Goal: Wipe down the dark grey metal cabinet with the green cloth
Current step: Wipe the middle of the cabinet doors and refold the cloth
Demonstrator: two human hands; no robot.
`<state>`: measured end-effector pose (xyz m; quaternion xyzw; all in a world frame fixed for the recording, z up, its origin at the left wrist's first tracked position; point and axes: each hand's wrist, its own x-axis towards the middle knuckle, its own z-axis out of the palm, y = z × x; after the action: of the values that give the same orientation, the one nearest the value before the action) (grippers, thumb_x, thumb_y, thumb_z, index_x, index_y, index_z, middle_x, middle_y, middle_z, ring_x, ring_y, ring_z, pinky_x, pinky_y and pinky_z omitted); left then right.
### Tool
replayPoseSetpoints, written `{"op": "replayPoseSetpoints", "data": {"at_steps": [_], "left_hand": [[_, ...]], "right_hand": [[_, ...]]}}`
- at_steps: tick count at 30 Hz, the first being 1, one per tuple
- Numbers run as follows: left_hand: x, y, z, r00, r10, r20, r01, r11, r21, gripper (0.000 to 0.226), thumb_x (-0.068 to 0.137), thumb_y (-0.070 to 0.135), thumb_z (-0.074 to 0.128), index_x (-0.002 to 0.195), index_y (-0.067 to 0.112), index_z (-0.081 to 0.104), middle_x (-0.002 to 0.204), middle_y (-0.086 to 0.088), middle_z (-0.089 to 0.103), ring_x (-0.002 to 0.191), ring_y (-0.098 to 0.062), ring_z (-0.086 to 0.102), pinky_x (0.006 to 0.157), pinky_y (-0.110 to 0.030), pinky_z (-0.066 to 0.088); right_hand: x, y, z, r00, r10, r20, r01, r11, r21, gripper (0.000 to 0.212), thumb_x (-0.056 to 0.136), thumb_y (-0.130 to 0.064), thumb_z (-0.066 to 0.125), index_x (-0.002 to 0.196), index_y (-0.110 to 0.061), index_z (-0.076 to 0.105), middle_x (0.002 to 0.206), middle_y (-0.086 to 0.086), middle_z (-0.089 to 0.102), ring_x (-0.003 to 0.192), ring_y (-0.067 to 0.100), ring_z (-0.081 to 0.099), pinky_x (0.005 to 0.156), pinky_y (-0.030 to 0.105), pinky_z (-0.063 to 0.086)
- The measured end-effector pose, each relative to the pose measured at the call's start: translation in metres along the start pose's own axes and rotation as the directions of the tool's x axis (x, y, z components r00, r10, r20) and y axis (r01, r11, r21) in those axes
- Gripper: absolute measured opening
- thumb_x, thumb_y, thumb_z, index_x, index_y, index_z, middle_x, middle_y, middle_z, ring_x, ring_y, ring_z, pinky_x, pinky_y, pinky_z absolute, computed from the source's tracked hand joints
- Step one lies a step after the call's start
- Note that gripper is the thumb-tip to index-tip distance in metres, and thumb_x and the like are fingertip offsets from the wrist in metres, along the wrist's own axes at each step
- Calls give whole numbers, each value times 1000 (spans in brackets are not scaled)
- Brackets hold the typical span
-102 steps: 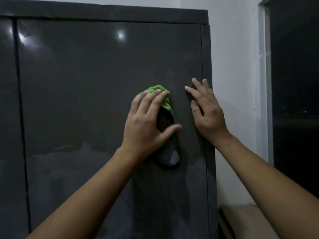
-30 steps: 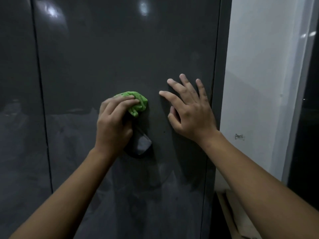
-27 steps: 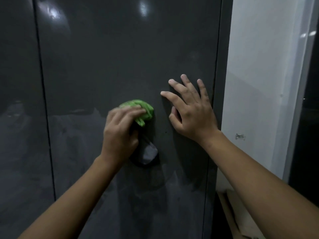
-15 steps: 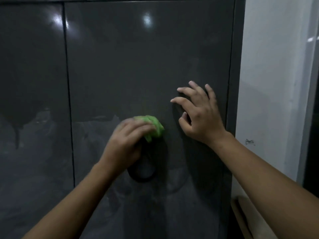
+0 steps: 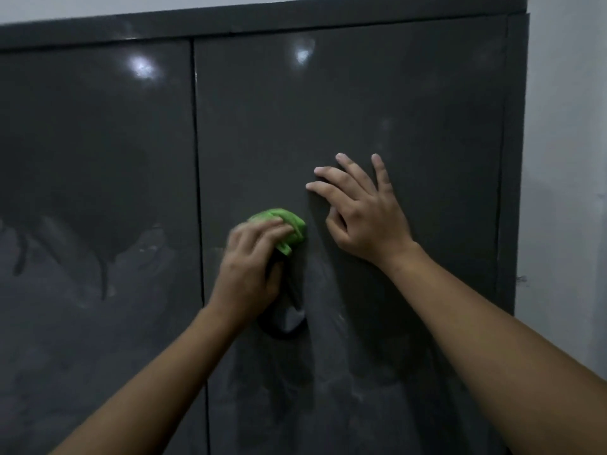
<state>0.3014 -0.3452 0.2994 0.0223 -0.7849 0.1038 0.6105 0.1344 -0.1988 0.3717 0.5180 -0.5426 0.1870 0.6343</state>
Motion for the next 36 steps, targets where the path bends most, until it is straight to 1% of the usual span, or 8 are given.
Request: {"op": "replayPoseSetpoints", "data": {"at_steps": [4,10,15,18,23,31,33,36], "left_hand": [[-46,8,15,952,208,223,-197,978,-69,44,90,24,54,133,16,59,137,-5,56,125,-26,48,110,-42,40],[-96,-20,0,685,562,463,-564,812,-150,43,94,32,54,137,26,56,138,5,56,127,-16,50,104,-35,46],[-47,-31,-8,921,320,223,-304,947,-103,41,90,22,56,129,14,63,130,-7,59,117,-24,50,102,-41,45],[-8,-12,-3,987,135,86,-123,983,-135,40,89,15,50,126,9,65,128,-10,61,116,-25,48,105,-34,39],[-12,24,17,974,145,173,-113,978,-177,42,90,20,49,129,14,63,133,-6,59,122,-23,50,108,-40,40],[-73,11,14,758,475,447,-442,878,-183,45,75,26,64,121,22,65,125,2,61,121,-19,50,90,-36,52],[-68,-3,7,764,482,429,-473,871,-137,41,77,24,60,117,20,67,122,0,63,116,-22,53,88,-37,51],[-44,-26,-4,880,378,286,-375,924,-68,38,79,16,54,114,14,70,119,-6,66,110,-29,59,90,-44,50]], "right_hand": [[-2,0,-2,1000,-1,2,1,1000,-17,49,88,-21,51,135,-24,61,148,-2,53,146,25,38,118,64,19],[-7,1,-4,1000,-16,-15,16,1000,26,50,85,-17,54,134,-23,64,148,-2,54,146,25,39,118,62,21],[-8,-1,-3,1000,12,-29,-11,999,33,48,86,-16,53,131,-23,66,147,-2,55,145,24,41,118,61,23],[-8,1,-4,999,43,-16,-41,993,115,47,85,-11,51,128,-20,67,146,-2,56,145,23,41,121,58,19],[-8,4,-5,998,57,-14,-53,981,188,48,83,-5,48,123,-18,70,144,-1,58,144,22,42,124,53,15],[-12,2,-5,1000,26,-15,-24,986,163,49,82,-8,48,124,-17,69,146,0,56,144,25,42,120,59,21],[-13,1,-5,1000,16,-17,-14,990,139,48,80,-10,49,124,-17,69,147,1,56,144,26,42,120,60,22],[-14,-3,-4,1000,7,-7,-7,996,89,48,80,-12,52,124,-17,68,148,2,54,145,27,40,119,61,22]]}}
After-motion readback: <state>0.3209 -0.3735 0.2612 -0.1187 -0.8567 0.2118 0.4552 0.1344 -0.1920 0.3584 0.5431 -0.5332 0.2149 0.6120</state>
